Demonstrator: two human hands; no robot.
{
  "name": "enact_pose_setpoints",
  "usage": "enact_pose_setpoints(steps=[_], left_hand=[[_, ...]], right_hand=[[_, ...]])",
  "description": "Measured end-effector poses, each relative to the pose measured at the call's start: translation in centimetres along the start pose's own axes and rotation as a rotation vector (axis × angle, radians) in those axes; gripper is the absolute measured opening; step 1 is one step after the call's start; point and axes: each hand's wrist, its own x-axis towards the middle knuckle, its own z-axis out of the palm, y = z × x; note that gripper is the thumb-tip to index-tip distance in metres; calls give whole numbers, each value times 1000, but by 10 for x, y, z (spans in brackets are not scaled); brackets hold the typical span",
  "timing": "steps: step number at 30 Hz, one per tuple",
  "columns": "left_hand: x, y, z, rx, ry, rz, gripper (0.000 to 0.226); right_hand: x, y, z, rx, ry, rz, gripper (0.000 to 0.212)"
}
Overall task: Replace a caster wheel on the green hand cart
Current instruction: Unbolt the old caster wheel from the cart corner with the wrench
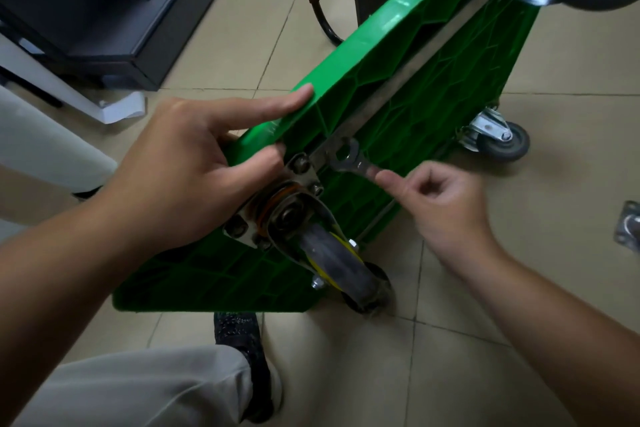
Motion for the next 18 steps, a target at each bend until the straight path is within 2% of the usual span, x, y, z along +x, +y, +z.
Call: enact_pose_setpoints(steps=[6, 12, 17, 18], left_hand=[[-1, -1, 2, -8, 16, 13, 51], [-2, 1, 2, -40, 13, -19, 51], [-3, -3, -1, 11, 19, -11, 50], [-3, -2, 0, 19, 14, -16, 50]], right_hand=[[-48, 34, 45, 203, -13, 280, 62], [-60, 42, 68, 326, -17, 435, 55], [-55, 46, 81, 386, -116, 591, 68], [-54, 47, 83, 397, -132, 616, 63]])
